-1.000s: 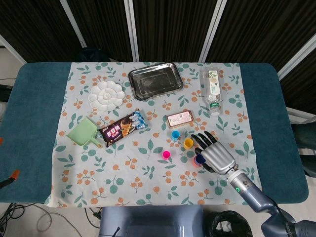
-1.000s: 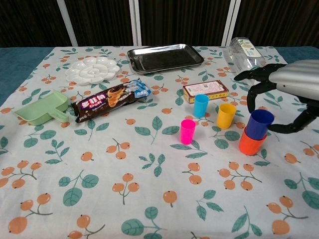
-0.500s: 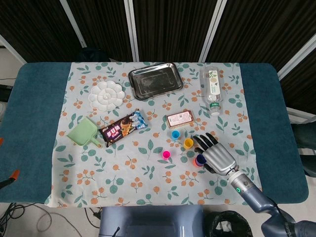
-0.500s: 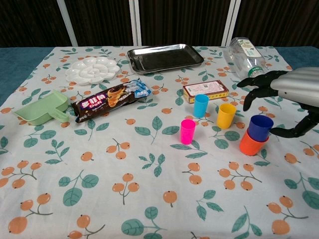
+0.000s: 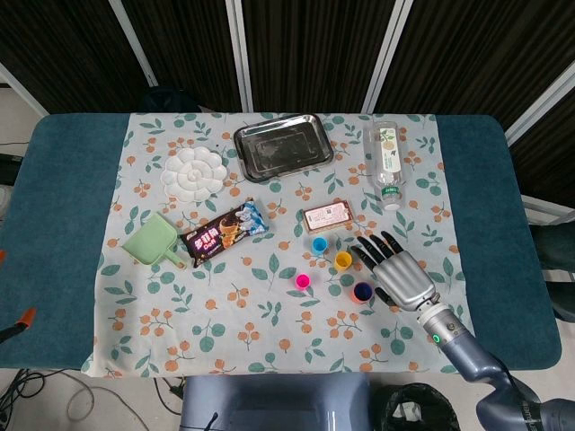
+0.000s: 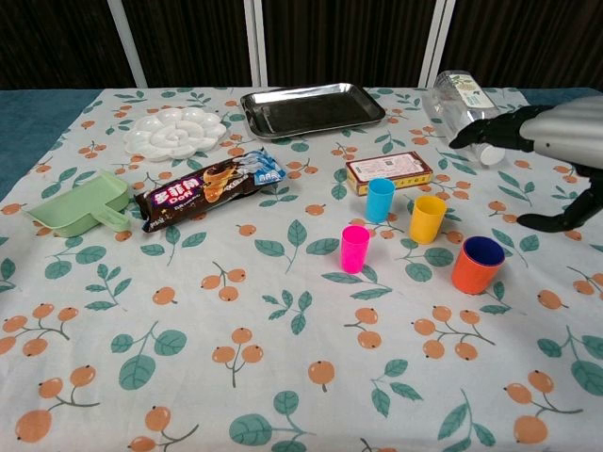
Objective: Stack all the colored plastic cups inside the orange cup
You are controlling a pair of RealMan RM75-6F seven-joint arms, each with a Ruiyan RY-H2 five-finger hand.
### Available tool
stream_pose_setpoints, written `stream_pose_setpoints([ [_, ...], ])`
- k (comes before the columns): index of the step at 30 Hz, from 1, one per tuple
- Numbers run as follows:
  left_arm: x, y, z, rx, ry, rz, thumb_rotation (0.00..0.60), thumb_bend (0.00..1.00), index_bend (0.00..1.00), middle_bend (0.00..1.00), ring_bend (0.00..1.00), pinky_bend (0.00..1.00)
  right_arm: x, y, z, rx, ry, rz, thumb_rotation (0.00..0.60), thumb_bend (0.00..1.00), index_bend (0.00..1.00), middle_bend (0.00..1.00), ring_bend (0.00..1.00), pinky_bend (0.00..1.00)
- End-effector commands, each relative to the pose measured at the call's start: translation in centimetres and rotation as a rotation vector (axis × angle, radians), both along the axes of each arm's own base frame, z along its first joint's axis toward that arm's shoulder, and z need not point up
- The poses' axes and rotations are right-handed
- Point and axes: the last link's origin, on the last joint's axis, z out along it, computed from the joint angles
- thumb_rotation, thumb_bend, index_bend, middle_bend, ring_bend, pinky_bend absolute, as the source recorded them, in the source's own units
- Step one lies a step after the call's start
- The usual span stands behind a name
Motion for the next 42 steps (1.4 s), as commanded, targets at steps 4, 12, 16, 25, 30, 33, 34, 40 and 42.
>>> stream_pose_setpoints([
  [4,0.0,0.0,0.0,0.000,0.000,-0.001,0.600,0.19,0.09,0.08,0.01,0.00,1.5,-2.7,1.1,-0.030,0.061,0.016,0.600,0.44,0.04,0.00,0.03,0.00],
  [12,0.0,0.0,0.1,0.003,0.000,0.002,0.600,0.19,0.09,0.08,0.01,0.00,2.8,-5.0,-0.3,-0.003,0.088,0.002,0.600,0.44,0.06,0.00,0.03,0.00],
  [16,-0.1,0.1,0.1,0.006,-0.002,0.003,0.600,0.19,0.09,0.08,0.01,0.00,2.9,-5.6,-1.4,0.016,0.106,-0.002,0.600,0.44,0.09,0.00,0.03,0.00],
  [25,-0.2,0.1,0.1,0.005,-0.006,0.007,0.600,0.19,0.09,0.08,0.01,0.00,2.9,-5.2,-3.3,0.073,0.090,-0.019,0.600,0.44,0.18,0.00,0.03,0.00],
  [30,-0.2,0.1,0.1,0.006,-0.007,0.008,0.600,0.19,0.09,0.08,0.01,0.00,3.1,-5.0,-4.1,0.083,0.095,-0.002,0.600,0.44,0.20,0.00,0.03,0.00],
  [33,-0.2,0.1,0.1,0.008,-0.007,0.008,0.600,0.19,0.09,0.08,0.01,0.00,3.1,-5.1,-4.5,0.084,0.095,0.002,0.600,0.44,0.20,0.00,0.03,0.00],
  [34,-0.2,0.1,0.1,0.008,-0.007,0.009,0.600,0.19,0.09,0.08,0.01,0.00,3.1,-5.1,-4.6,0.081,0.098,0.005,0.600,0.44,0.21,0.00,0.03,0.00],
  [40,-0.3,0.2,0.2,0.013,-0.009,0.013,0.600,0.19,0.09,0.08,0.01,0.00,2.9,-5.4,-5.0,0.075,0.103,0.003,0.600,0.44,0.22,0.00,0.03,0.00],
  [42,-0.3,0.2,0.1,0.012,-0.009,0.013,0.600,0.19,0.09,0.08,0.01,0.00,2.8,-5.4,-5.2,0.073,0.101,0.000,0.600,0.44,0.22,0.00,0.03,0.00],
])
